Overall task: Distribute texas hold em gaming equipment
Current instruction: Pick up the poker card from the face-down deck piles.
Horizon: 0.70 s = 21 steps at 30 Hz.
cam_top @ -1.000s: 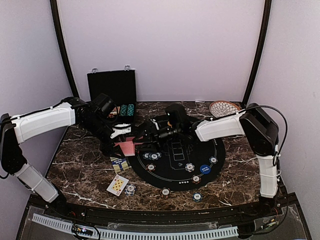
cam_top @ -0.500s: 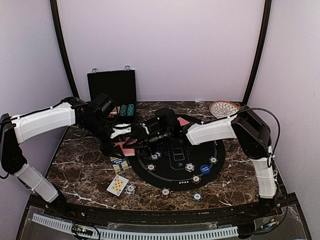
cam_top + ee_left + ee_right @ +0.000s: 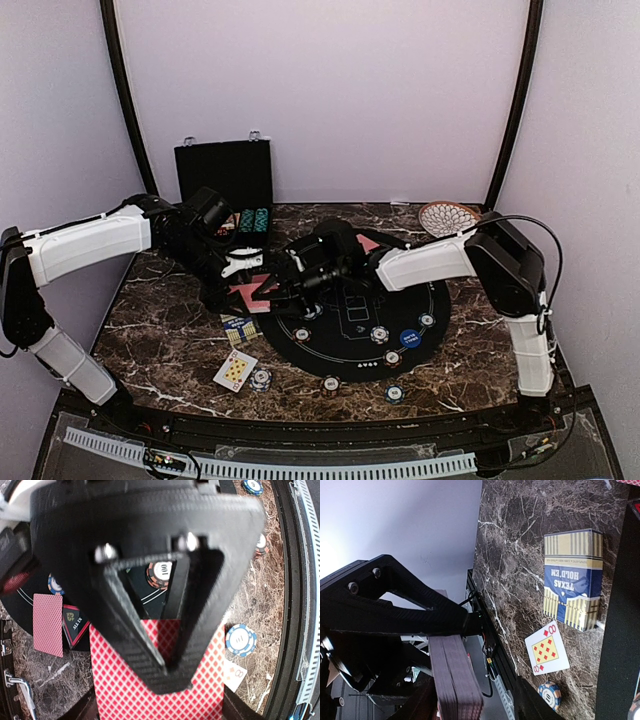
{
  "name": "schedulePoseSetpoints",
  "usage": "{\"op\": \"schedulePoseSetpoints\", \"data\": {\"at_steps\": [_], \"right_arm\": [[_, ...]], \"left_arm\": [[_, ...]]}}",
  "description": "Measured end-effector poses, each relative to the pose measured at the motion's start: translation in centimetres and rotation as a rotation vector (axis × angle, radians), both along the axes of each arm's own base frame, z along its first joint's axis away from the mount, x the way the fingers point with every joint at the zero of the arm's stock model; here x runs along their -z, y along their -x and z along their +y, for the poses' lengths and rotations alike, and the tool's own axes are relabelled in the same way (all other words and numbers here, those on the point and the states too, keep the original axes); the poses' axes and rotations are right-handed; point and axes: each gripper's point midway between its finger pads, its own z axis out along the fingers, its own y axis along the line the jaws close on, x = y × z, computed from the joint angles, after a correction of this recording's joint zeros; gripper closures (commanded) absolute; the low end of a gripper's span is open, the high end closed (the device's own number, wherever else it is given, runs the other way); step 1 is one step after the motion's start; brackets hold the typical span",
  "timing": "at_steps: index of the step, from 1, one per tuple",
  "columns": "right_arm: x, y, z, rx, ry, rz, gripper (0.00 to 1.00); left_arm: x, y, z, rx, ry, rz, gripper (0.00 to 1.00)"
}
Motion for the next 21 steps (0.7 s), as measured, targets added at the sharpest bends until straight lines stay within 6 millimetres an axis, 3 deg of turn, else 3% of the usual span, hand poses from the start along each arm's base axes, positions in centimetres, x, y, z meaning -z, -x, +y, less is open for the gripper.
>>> {"op": "schedulePoseSetpoints", "data": {"at_steps": [6, 13, 21], "right_arm": [[-0.2, -0.5, -1.0, 0.020, 0.006, -0.011, 0.52], [-0.8, -0.5, -1.2, 0.024, 0.001, -0.017, 0.69], [-1.5, -0.9, -2.0, 0.042, 0.006, -0.017, 0.81]], "left_arm": [[0.0, 0.0, 0.0, 0.000, 0.001, -0.001, 0.92], [0.0, -0.1, 0.0, -0.001, -0.003, -0.003, 0.92], [0.0, -0.1, 0.0, -0.002, -0.002, -0.008, 0.92]]}}
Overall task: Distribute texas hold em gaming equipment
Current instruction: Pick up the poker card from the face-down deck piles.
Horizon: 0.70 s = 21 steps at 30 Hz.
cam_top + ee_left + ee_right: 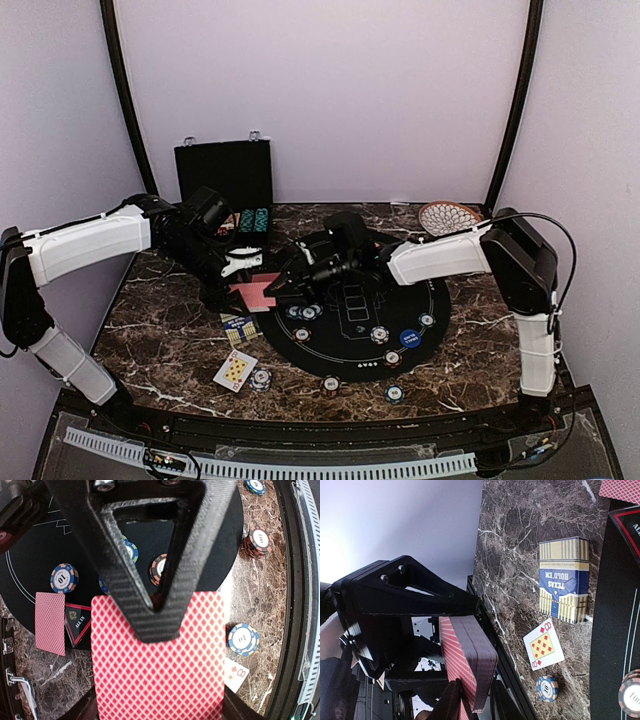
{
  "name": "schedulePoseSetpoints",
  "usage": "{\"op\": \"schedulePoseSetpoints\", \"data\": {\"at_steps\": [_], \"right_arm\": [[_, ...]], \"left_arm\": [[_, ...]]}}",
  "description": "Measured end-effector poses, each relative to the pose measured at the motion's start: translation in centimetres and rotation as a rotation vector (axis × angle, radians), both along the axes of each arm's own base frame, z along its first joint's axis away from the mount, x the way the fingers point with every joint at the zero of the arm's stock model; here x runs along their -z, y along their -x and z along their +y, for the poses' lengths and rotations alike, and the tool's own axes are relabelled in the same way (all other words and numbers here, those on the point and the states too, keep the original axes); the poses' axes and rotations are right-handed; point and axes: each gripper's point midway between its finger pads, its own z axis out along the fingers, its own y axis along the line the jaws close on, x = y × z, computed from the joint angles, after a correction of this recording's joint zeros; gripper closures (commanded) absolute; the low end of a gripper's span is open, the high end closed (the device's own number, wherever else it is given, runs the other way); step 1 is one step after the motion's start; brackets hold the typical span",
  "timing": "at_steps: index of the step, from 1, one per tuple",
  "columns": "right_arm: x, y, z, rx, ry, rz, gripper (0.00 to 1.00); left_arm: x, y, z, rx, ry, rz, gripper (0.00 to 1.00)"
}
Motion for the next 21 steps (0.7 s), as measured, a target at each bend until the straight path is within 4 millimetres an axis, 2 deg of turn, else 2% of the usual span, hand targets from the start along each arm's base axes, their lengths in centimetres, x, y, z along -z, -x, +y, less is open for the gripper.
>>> {"op": "schedulePoseSetpoints", "data": {"at_steps": [13, 21], "right_arm": [[-0.7, 0.2, -1.4, 0.028, -0.026, 0.034, 1.00], [-1.2, 0.2, -2.4, 0.059, -0.073, 0.076, 1.00]], "left_arm": [[0.0, -0.1, 0.1, -0.003, -0.006, -0.007, 0.93], [0.0, -0.3, 0.0, 0.001, 0.000, -0.016, 0.93]]}}
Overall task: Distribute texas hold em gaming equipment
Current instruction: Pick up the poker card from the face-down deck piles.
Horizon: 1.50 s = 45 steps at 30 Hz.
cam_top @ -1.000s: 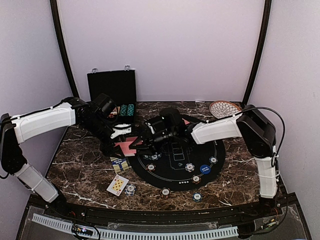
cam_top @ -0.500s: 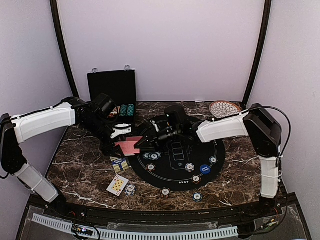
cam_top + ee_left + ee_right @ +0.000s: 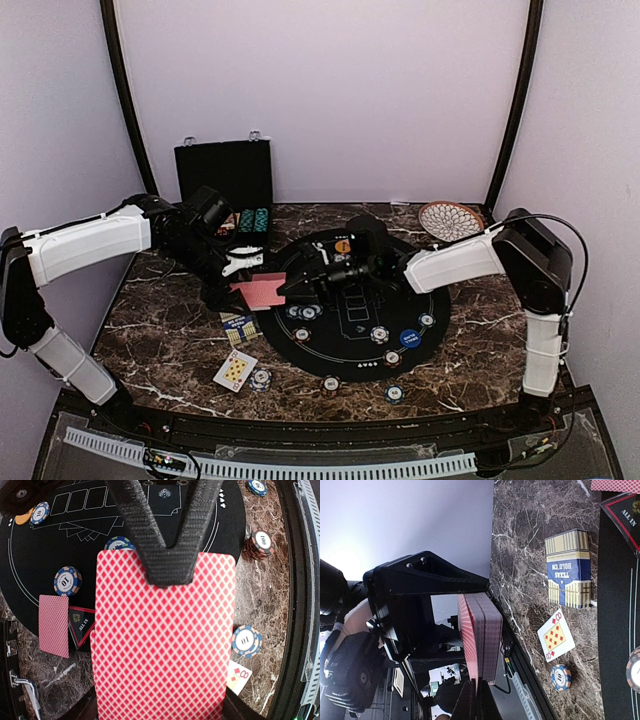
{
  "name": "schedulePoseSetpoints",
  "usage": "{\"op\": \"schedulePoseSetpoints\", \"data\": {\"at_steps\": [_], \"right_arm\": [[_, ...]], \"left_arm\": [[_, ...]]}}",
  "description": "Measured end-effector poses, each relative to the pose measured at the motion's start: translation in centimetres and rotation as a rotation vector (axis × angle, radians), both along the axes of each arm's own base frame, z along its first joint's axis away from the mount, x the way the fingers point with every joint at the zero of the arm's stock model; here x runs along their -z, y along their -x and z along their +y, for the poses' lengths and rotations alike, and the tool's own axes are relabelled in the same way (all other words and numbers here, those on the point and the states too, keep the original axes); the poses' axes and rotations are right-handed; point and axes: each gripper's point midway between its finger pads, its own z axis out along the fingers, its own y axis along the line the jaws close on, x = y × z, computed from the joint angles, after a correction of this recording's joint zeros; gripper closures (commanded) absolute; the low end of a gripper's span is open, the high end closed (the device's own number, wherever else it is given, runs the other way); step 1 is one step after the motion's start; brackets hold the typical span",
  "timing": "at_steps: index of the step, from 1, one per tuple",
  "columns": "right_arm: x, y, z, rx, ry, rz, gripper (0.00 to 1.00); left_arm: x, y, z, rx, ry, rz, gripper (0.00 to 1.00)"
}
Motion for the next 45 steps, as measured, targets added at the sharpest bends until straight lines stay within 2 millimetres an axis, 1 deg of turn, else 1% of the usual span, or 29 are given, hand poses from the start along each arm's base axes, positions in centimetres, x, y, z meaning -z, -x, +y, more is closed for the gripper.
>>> {"op": "schedulePoseSetpoints", "data": {"at_steps": [3, 6, 8, 12, 15, 18, 19, 22, 25, 29, 33, 34, 36, 37, 41, 45], "right_arm": [[0.2, 0.0, -0.6, 0.011, -0.001, 0.015, 1.00], [-0.1, -0.2, -2.1, 0.031, 0.002, 0.021, 1.00], [-0.3, -0.5, -3.6, 0.054, 0.007, 0.023, 1.00], [-0.9, -1.7, -7.8, 0.123, 0.016, 0.007, 1.00], [-0.8, -2.5, -10.5, 0.168, 0.043, -0.013, 1.00], [0.5, -3.1, -13.5, 0.209, 0.103, -0.014, 1.00], [1.0, -3.2, -14.2, 0.216, 0.123, -0.014, 1.00], [3.3, -3.7, -16.7, 0.239, 0.221, -0.019, 1.00], [5.9, -3.5, -18.8, 0.248, 0.314, -0.013, 1.00], [8.9, -2.2, -21.0, 0.242, 0.414, 0.016, 1.00], [10.3, -1.5, -22.1, 0.231, 0.481, 0.012, 1.00], [10.6, -1.5, -22.4, 0.230, 0.500, 0.007, 0.97], [11.2, -1.4, -22.9, 0.223, 0.539, -0.003, 0.82], [11.6, -1.4, -23.2, 0.217, 0.565, -0.012, 0.77], [12.2, -1.6, -24.1, 0.209, 0.645, -0.034, 0.62], [11.7, -2.3, -24.7, 0.218, 0.700, -0.069, 0.52]], "left_arm": [[0.0, -0.1, -0.1, 0.001, 0.003, -0.004, 0.94], [0.0, -0.1, 0.0, 0.000, -0.004, -0.008, 0.94], [0.0, -0.2, 0.1, -0.003, -0.008, -0.011, 0.94], [0.1, -0.3, 0.3, -0.006, -0.016, -0.016, 0.94], [0.1, -0.3, 0.3, -0.007, -0.018, -0.017, 0.94], [0.2, -0.3, 0.3, -0.007, -0.020, -0.015, 0.94], [0.2, -0.3, 0.3, -0.007, -0.021, -0.014, 0.94], [0.2, -0.2, 0.4, -0.007, -0.023, -0.011, 0.94], [0.2, -0.1, 0.4, -0.007, -0.024, -0.009, 0.94], [0.3, -0.1, 0.5, -0.006, -0.026, -0.005, 0.94], [0.2, 0.0, 0.4, -0.006, -0.025, -0.004, 0.94], [0.2, 0.0, 0.4, -0.006, -0.025, -0.003, 0.94], [0.2, 0.0, 0.4, -0.005, -0.024, -0.003, 0.94], [0.2, 0.0, 0.4, -0.005, -0.024, -0.003, 0.94], [0.2, 0.0, 0.4, -0.005, -0.024, -0.003, 0.95], [0.2, 0.0, 0.4, -0.004, -0.024, -0.003, 0.95]]}}
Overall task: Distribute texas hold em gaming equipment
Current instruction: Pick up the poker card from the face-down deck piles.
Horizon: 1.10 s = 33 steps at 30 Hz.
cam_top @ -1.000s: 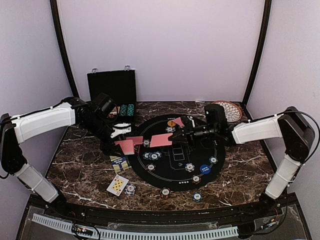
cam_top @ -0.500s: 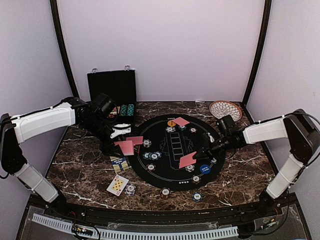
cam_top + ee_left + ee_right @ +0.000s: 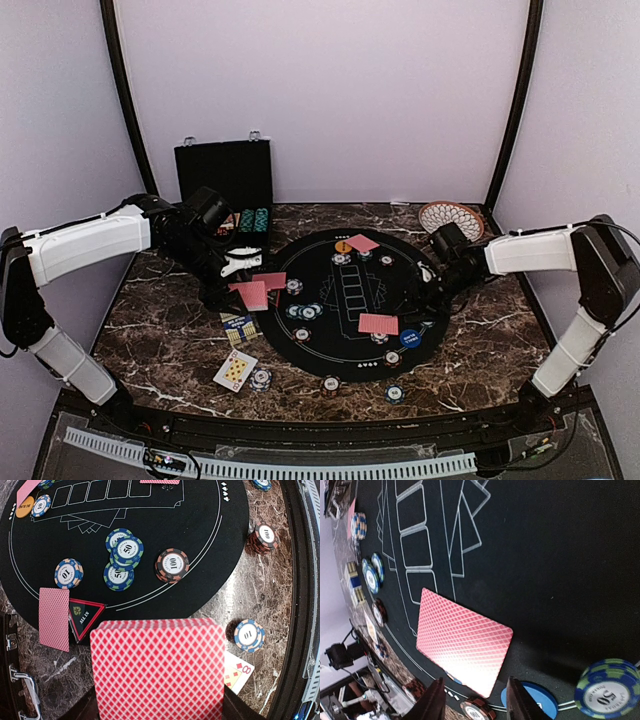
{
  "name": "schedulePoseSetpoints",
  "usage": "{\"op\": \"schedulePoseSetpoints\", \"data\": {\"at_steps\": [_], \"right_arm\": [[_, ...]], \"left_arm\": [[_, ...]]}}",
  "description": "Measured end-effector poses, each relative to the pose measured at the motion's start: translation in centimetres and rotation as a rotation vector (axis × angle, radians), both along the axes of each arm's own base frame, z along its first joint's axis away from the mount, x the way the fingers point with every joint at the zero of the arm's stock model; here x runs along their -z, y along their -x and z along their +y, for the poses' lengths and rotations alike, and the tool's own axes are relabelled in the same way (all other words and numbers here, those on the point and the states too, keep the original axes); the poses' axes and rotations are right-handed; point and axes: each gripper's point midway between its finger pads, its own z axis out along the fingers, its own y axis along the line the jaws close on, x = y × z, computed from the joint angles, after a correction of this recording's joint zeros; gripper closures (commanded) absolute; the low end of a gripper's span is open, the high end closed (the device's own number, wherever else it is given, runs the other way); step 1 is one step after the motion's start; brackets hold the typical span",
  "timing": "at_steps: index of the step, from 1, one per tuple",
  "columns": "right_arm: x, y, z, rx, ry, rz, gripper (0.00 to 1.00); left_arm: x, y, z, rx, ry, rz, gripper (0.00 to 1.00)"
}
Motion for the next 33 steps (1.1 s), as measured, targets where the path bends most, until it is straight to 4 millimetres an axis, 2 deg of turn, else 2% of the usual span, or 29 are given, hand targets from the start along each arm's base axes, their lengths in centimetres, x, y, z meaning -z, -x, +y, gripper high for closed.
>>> {"op": "schedulePoseSetpoints", "data": {"at_steps": [5, 8, 10, 14, 18, 21, 25, 33], "right_arm": [[-2.9, -1.7, 0.2, 0.014, 0.021, -0.089, 0.37], [-5.8, -2.4, 1.9, 0.016, -0.038, -0.152, 0.29], [-7.6, -2.3, 4.4, -0.006, -0.112, -0.190, 0.26], [-10.4, -0.8, 10.4, -0.079, -0.281, -0.202, 0.21], [-11.5, 0.2, 15.9, -0.139, -0.398, -0.169, 0.18], [-11.7, 0.6, 19.0, -0.175, -0.458, -0.144, 0.18], [-12.0, 1.0, 21.7, -0.204, -0.511, -0.120, 0.18], [-12.9, 1.3, 25.0, -0.249, -0.575, -0.102, 0.19]], "left_arm": [[0.0, 0.0, 0.0, 0.001, 0.002, 0.001, 0.95], [0.0, 0.0, 0.0, 0.001, 0.003, 0.002, 0.95], [0.0, 0.0, -0.1, 0.001, 0.003, 0.002, 0.95], [-0.1, 0.0, -0.1, 0.001, 0.005, 0.001, 0.95], [-0.2, 0.0, -0.1, 0.001, 0.008, -0.001, 0.95], [-0.3, -0.1, -0.2, 0.001, 0.009, -0.002, 0.95], [-0.4, -0.1, -0.2, 0.001, 0.010, -0.003, 0.95], [-0.6, -0.2, -0.3, -0.006, 0.016, -0.004, 0.95]]}}
